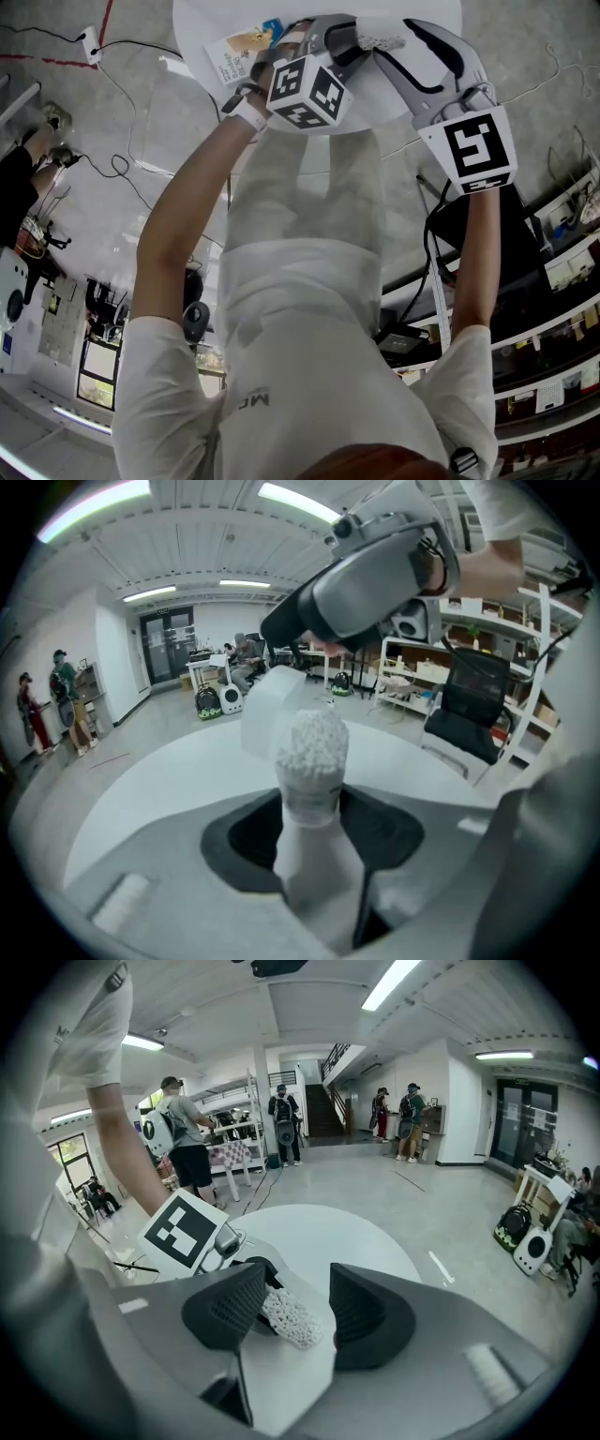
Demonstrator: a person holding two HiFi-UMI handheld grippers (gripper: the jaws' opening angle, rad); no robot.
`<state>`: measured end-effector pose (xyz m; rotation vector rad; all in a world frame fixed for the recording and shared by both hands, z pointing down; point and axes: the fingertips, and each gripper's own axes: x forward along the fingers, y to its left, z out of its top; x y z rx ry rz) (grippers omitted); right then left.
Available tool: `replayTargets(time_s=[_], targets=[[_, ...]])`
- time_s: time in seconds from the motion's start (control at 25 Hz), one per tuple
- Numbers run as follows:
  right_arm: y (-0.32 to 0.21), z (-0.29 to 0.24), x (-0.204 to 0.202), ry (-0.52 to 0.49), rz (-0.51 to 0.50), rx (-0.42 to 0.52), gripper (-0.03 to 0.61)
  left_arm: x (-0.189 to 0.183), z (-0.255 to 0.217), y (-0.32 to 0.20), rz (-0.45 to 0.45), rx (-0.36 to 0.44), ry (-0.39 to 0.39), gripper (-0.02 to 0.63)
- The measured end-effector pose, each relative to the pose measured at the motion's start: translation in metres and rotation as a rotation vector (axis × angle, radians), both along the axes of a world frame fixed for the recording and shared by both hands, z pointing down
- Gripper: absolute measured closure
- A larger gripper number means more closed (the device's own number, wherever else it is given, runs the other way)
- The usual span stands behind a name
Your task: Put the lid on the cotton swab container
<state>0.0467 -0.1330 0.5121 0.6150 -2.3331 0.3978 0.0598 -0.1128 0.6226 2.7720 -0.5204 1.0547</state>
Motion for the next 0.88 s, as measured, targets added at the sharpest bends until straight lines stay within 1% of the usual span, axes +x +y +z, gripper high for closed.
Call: replayTargets(time_s=[0.04,0.08,0.16,0.32,0.36,0.48,0.68,0.88], targets=[[-0.002,-0.001,0.001,-0.004,0.016,0.003,0.386,0.000,0.000,0.000,0.002,-0.001,-0.001,0.422],[-0.004,-0.003,0.003,-0.011,0.038,0.005,0.432,-0.001,0.000,0.001,0.003,-0.002,-0.001,0.422],[-0.010,-0.006,0.006,-0.019,0.086,0.013,0.476,-0.001,0.000,0.001,0.004,-0.002,-0.002,0.423],[-0.023,-0.004,0.012,0.057,0.144,0.064,0.577,-0.002,-0.001,0.002,0.004,0.005,-0.008,0.423],[-0.025,-0.002,0.013,0.068,0.155,0.068,0.589,-0.002,0.000,0.002,0.003,0.007,-0.011,0.423],[-0.029,0.004,0.011,0.067,0.183,0.034,0.592,-0.002,0.001,0.002,0.001,0.012,-0.016,0.422],[-0.020,0.015,0.010,0.121,0.159,-0.021,0.591,-0.001,0.000,0.002,-0.008,-0.005,-0.010,0.422],[-0.003,0.018,0.013,0.119,0.158,-0.052,0.591,-0.002,-0.001,0.003,-0.010,-0.015,-0.006,0.423]])
